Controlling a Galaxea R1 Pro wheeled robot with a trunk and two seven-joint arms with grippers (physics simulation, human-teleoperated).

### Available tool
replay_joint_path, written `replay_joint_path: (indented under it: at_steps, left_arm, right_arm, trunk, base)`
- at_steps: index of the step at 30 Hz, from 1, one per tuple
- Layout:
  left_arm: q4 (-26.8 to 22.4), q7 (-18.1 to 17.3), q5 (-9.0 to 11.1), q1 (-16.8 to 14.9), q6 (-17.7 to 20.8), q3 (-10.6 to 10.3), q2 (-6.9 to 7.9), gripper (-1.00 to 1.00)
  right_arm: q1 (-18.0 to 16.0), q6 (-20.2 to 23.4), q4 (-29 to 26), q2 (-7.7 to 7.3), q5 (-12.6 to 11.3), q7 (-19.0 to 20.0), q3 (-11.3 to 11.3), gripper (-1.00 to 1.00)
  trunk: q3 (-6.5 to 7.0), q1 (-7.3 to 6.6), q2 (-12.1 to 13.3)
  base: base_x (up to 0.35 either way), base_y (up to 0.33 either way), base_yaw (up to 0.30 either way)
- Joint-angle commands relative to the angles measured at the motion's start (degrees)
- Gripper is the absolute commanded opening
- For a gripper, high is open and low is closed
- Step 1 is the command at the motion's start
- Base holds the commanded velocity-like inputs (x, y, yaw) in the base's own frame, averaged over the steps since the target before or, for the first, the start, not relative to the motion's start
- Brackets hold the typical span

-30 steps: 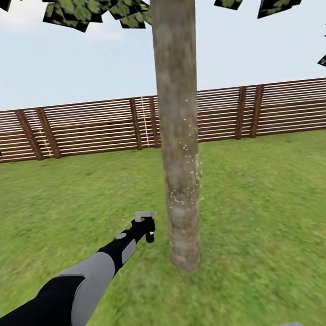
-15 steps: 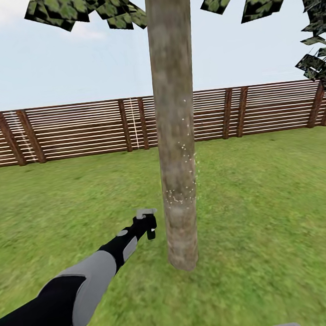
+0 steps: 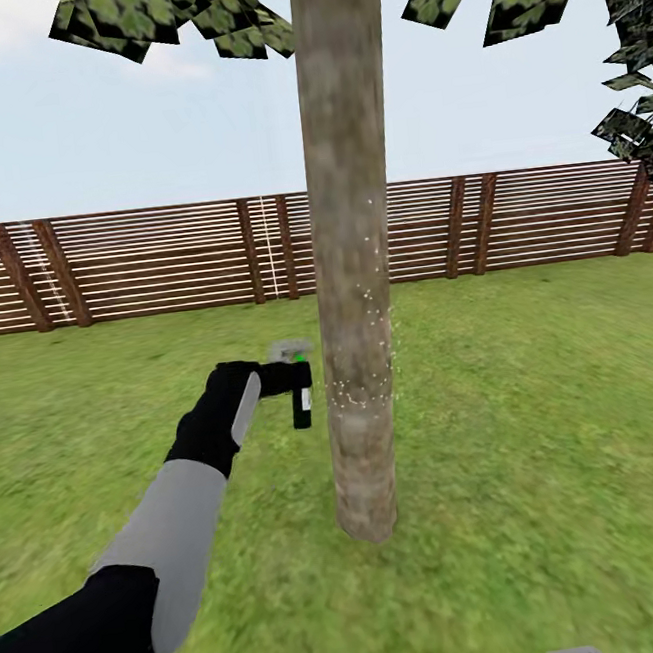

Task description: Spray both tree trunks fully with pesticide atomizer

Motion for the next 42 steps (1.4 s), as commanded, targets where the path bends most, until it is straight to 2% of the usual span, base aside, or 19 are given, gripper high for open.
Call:
replay_joint_path:
  at_steps: [1, 4, 9, 11, 15, 21, 23, 24, 26, 29, 31, 34, 42]
  left_arm:
    - [-0.47, -0.03, -0.04, -1.57, 1.71, 0.00, 0.00, -1.00]
    - [-0.73, -0.03, 0.12, -5.18, 6.84, 0.00, 0.00, -1.00]
    - [-0.74, -0.07, 0.23, -13.27, 12.36, 0.08, 0.00, -1.00]
    - [-0.43, -0.11, 0.23, -16.98, 13.23, 0.08, 0.00, -1.00]
    - [-0.12, -0.14, 0.23, -22.44, 13.59, 0.09, 0.00, -1.00]
    - [6.87, -0.05, 0.41, -35.99, 13.67, 0.20, 0.00, -1.00]
    - [7.87, -0.05, 3.24, -39.33, 13.68, 0.24, 0.00, -1.00]
    - [9.48, -0.01, 5.65, -41.37, 13.68, 0.25, 0.00, -1.00]
    - [12.42, 0.08, 8.55, -44.70, 13.68, 0.26, 0.00, -1.00]
    - [14.02, 0.11, 9.35, -47.43, 13.68, 0.26, 0.00, -1.00]
    - [17.83, 0.14, 9.57, -52.09, 13.68, 0.26, 0.00, -1.00]
    - [19.84, 0.20, 9.62, -56.00, 13.68, 0.26, 0.00, -1.00]
    - [20.57, 0.39, 9.55, -58.28, 13.62, 0.35, 0.27, -1.00]
  right_arm:
    - [0.00, 0.05, 0.00, 0.00, 0.00, 0.00, 0.00, 1.00]
    - [0.00, 0.07, 0.00, 0.00, 0.00, 0.00, 0.00, 1.00]
    - [0.00, 0.08, 0.00, 0.00, 0.00, 0.00, 0.01, 1.00]
    - [0.00, 0.08, 0.00, 0.00, 0.00, 0.00, 0.02, 1.00]
    - [0.00, 0.08, 0.00, 0.00, 0.00, 0.00, 0.01, 1.00]
    - [0.00, 0.08, 0.00, 0.00, 0.00, 0.00, 0.00, 1.00]
    - [0.00, 0.08, 0.00, 0.00, 0.00, 0.00, 0.00, 1.00]
    - [0.00, 0.08, 0.00, 0.00, 0.00, 0.00, 0.00, 1.00]
    - [0.00, 0.08, 0.00, 0.00, 0.00, 0.00, 0.01, 1.00]
    - [0.00, 0.08, 0.00, 0.00, 0.00, 0.00, 0.06, 1.00]
    - [0.00, 0.08, 0.00, 0.00, 0.00, 0.00, 0.04, 1.00]
    - [0.00, 0.08, 0.00, 0.00, 0.00, 0.00, 0.04, 1.00]
    - [0.00, 0.08, 0.00, 0.00, 0.00, 0.00, 0.00, 1.00]
  trunk:
    - [0.00, 0.00, 0.00]
    - [0.00, 0.00, 0.00]
    - [0.00, 0.00, 0.00]
    - [0.00, 0.00, 0.00]
    - [0.00, 0.00, 0.00]
    - [0.00, 0.00, 0.00]
    - [0.00, 0.00, 0.00]
    - [0.00, 0.00, 0.00]
    - [0.00, 0.00, 0.00]
    - [0.00, 0.00, 0.00]
    - [0.00, 0.00, 0.00]
    - [0.00, 0.00, 0.00]
    - [0.00, 0.00, 0.00]
  base:
    - [0.000, 0.000, 0.000]
    - [0.000, 0.000, 0.000]
    - [0.000, 0.000, 0.000]
    - [0.000, 0.000, 0.000]
    - [0.000, 0.000, 0.000]
    - [0.000, 0.000, 0.000]
    - [0.000, 0.000, 0.000]
    - [0.000, 0.000, 0.000]
    - [0.000, 0.000, 0.000]
    - [0.000, 0.000, 0.000]
    - [0.000, 0.000, 0.000]
    - [0.000, 0.000, 0.000]
    - [0.000, 0.000, 0.000]
